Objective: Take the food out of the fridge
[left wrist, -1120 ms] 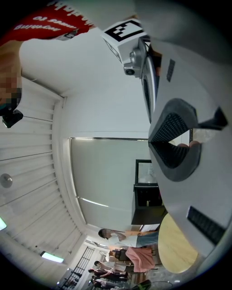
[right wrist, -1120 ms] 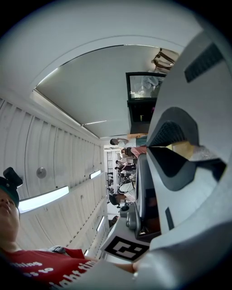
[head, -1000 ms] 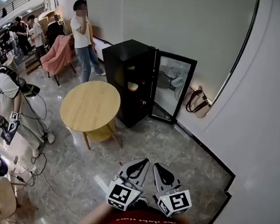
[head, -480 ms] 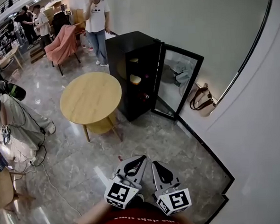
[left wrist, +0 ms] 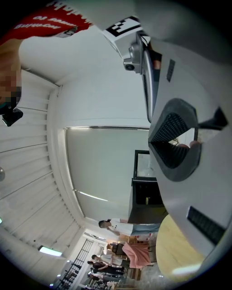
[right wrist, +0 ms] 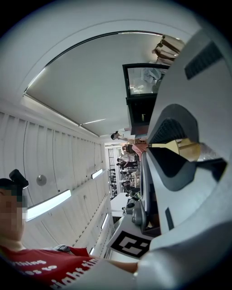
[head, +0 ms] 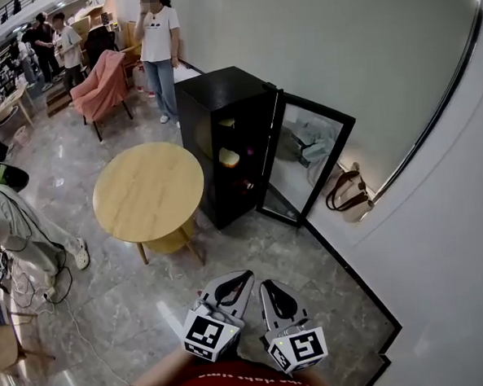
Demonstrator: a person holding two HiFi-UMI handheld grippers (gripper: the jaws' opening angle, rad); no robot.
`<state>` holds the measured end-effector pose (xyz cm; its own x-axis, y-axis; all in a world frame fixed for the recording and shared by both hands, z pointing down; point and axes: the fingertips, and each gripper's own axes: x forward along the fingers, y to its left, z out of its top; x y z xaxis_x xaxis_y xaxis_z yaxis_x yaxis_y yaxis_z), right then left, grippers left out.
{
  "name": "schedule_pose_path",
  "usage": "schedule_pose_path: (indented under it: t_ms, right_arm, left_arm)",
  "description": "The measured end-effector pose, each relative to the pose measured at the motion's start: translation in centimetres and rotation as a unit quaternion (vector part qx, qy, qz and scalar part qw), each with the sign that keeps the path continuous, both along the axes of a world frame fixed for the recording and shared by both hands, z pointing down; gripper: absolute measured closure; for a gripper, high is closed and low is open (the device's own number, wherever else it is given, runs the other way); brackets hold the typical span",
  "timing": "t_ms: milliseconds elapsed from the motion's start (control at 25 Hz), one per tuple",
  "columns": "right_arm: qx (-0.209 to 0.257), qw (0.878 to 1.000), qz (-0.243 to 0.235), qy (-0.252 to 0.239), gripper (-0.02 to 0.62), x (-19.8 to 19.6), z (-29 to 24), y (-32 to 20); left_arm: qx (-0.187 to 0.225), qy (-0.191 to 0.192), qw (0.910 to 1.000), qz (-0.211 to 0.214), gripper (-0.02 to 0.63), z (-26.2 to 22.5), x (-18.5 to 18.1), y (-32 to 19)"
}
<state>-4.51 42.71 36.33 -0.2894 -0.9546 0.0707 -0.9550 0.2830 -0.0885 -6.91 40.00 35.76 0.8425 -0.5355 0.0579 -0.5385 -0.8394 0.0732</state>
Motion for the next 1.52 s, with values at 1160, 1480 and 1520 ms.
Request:
schedule_pose_path:
  t_ms: [1160, 1480, 1520]
  right_arm:
    - [-0.072, 0.997, -0.025, -0.005, 0.515, 7.9, 2.6, -30.6]
    - [-0.101, 0.989, -0.102, -0.025, 0.495, 13.1, 3.4, -39.6]
    - [-0.111, 0.987, -0.114, -0.031, 0.492, 13.6, 3.7, -40.6]
  left_arm:
    - [-0.013, 0.008, 0.9994, -0.032, 0.597, 1.9, 7.0, -30.4]
    - [-0.020, -0.013, 0.9952, -0.094, 0.537, 2.6, 12.1, -38.8]
    - [-0.023, -0.020, 0.9944, -0.101, 0.529, 2.9, 12.8, -39.8]
